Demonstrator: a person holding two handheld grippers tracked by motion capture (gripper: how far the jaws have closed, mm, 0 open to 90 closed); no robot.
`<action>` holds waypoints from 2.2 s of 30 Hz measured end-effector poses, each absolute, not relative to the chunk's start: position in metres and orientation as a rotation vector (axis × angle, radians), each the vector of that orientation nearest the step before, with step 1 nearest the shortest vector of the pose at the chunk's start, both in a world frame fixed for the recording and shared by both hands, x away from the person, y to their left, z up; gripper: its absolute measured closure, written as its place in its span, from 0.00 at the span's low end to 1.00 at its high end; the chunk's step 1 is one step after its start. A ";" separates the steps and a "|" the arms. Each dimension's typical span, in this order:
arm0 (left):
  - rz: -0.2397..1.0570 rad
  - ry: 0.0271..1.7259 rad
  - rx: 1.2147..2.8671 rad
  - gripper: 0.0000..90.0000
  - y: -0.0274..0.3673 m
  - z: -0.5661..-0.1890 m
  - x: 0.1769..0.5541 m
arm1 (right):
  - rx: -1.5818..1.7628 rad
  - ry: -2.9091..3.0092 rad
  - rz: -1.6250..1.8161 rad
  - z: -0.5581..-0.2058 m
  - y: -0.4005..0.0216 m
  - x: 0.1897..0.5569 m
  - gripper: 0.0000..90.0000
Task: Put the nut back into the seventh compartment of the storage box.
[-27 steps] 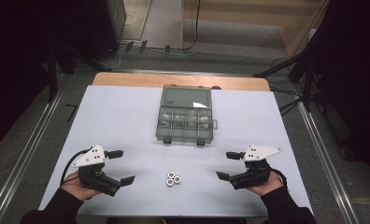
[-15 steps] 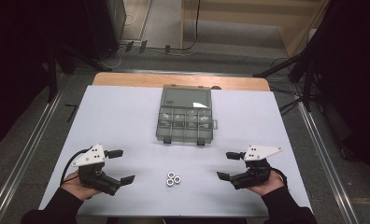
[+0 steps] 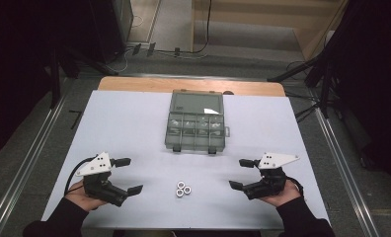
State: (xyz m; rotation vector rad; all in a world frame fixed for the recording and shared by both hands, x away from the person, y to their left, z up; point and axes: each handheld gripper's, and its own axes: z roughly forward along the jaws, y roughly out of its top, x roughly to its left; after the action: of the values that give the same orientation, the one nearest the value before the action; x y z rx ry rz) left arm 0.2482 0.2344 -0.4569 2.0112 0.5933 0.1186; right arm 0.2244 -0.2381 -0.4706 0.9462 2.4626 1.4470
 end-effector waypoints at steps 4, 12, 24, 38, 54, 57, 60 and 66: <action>0.116 0.590 2.007 0.00 0.232 -0.456 0.252 | 0.933 2.468 1.434 -0.469 -0.239 0.225 0.21; 0.100 0.584 2.000 0.00 0.225 -0.457 0.270 | 0.904 2.471 1.459 -0.470 -0.238 0.228 0.23; 0.067 0.577 1.991 0.00 0.223 -0.457 0.275 | 0.834 2.460 1.502 -0.465 -0.223 0.233 0.23; 0.086 0.571 2.004 0.00 0.224 -0.457 0.274 | 0.761 2.514 1.515 -0.469 -0.188 0.244 0.23; 0.104 0.569 2.011 0.00 0.227 -0.456 0.266 | 0.699 2.690 1.330 -0.466 -0.148 0.256 0.25; 0.108 0.565 2.014 0.00 0.226 -0.455 0.265 | 0.686 2.735 1.272 -0.466 -0.142 0.257 0.26; 0.108 0.568 2.014 0.00 0.226 -0.455 0.266 | 0.671 2.781 1.175 -0.465 -0.138 0.259 0.27; 0.109 0.559 2.022 0.00 0.224 -0.454 0.264 | 0.633 2.827 1.068 -0.464 -0.129 0.256 0.30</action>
State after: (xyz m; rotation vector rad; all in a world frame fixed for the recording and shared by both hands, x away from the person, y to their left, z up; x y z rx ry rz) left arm 0.2636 0.2244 -0.4540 2.0223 0.5587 0.1095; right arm 0.2556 -0.1285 -0.4641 0.6333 2.8272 1.0676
